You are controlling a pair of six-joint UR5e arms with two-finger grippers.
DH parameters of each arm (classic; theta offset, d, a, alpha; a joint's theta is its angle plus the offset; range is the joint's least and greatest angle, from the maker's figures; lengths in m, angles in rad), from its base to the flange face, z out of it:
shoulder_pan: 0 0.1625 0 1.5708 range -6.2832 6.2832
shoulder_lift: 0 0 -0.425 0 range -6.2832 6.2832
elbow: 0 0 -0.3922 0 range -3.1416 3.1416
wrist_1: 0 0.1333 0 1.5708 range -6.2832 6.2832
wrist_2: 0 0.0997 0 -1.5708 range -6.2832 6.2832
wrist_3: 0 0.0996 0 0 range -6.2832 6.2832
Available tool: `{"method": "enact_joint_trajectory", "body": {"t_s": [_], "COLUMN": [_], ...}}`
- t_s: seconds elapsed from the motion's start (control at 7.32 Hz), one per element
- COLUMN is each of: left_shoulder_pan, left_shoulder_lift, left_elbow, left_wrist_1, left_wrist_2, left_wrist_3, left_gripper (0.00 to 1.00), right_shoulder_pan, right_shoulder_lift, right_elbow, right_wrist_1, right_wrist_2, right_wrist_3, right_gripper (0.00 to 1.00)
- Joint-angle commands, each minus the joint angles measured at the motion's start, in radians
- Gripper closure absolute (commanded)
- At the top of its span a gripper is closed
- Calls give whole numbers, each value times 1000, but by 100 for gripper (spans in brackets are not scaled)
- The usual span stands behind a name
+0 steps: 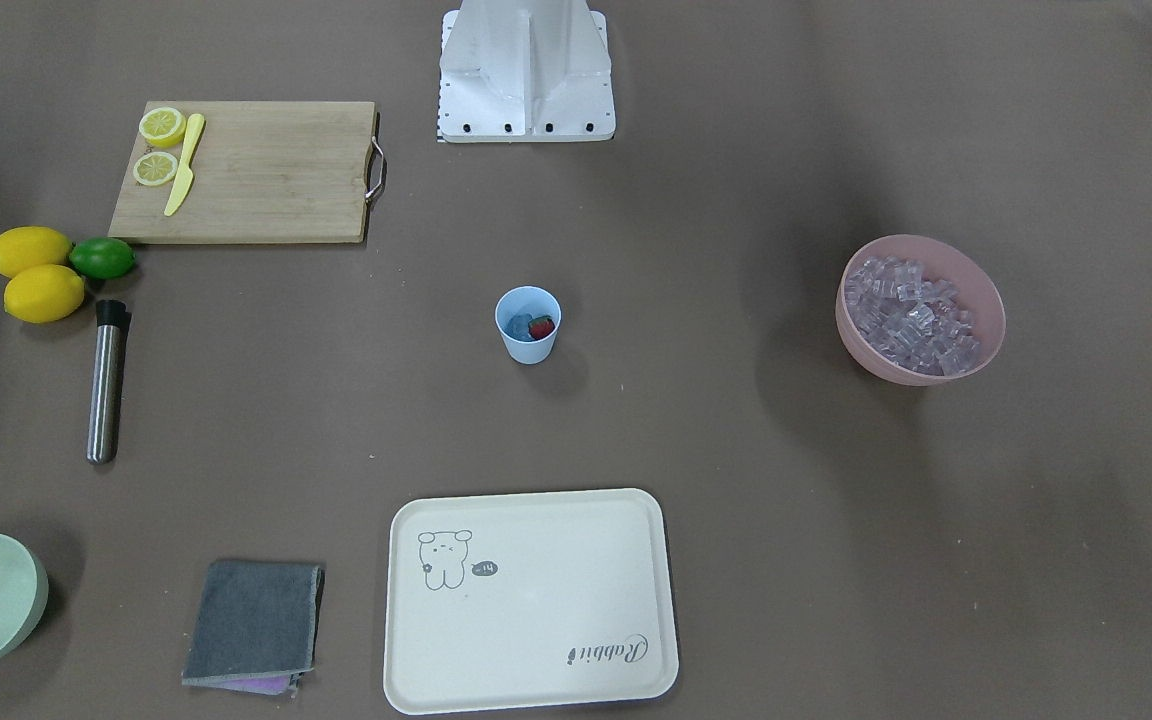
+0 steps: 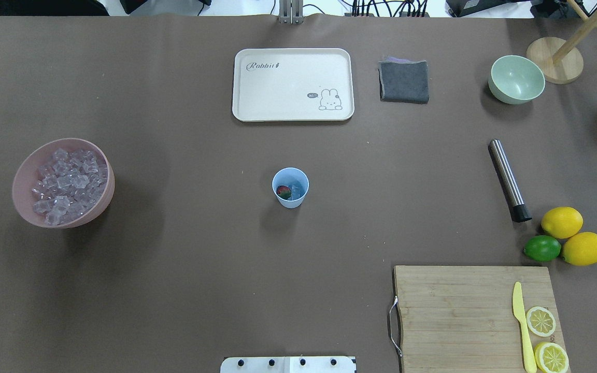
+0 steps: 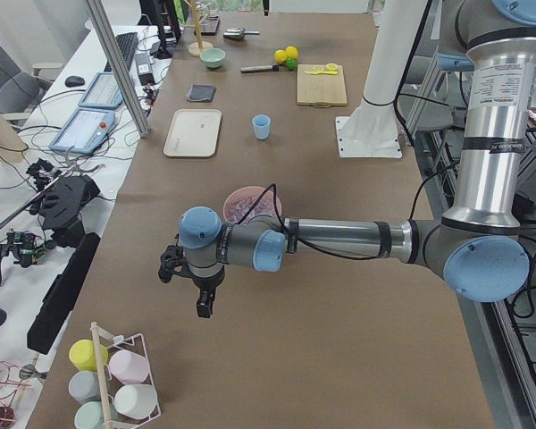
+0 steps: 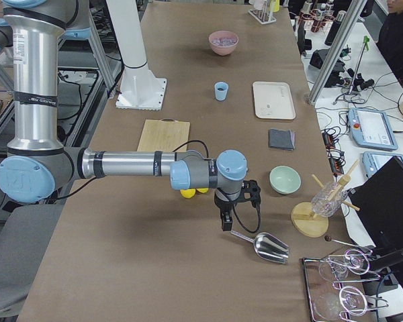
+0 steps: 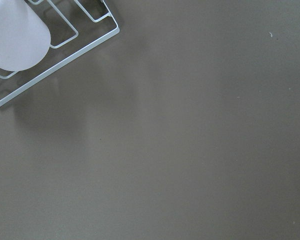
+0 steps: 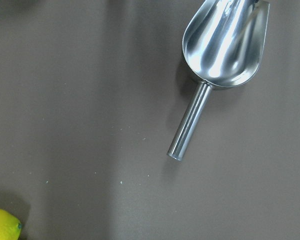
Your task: Mash ice and strawberries in cup
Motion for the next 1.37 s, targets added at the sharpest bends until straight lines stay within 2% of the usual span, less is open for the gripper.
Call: {"method": "enact_joint_trajectory", "body": {"t_s": [0.0,0.27,1.23], "left_shoulder_pan": [0,9,9], "left_shoulder_lift": [17,-1,8], "left_elbow": [-30,-2,-33], "left_wrist_1": [-2,-3,-3], "left_wrist_2": [1,4,7], "left_wrist_3": [-1,2,2], "left_gripper": [2,2,2], "right_shoulder_pan": [-2,-2,-2], "right_shoulder_lift": [-9,-9,-14], "right_elbow": [-2,5,7], "right_wrist_1": [-2,-13,-13], "right_wrist_2": [-1,-9,-1], "right_wrist_3": [1,1,5], "right_gripper": [0,0,0]}}
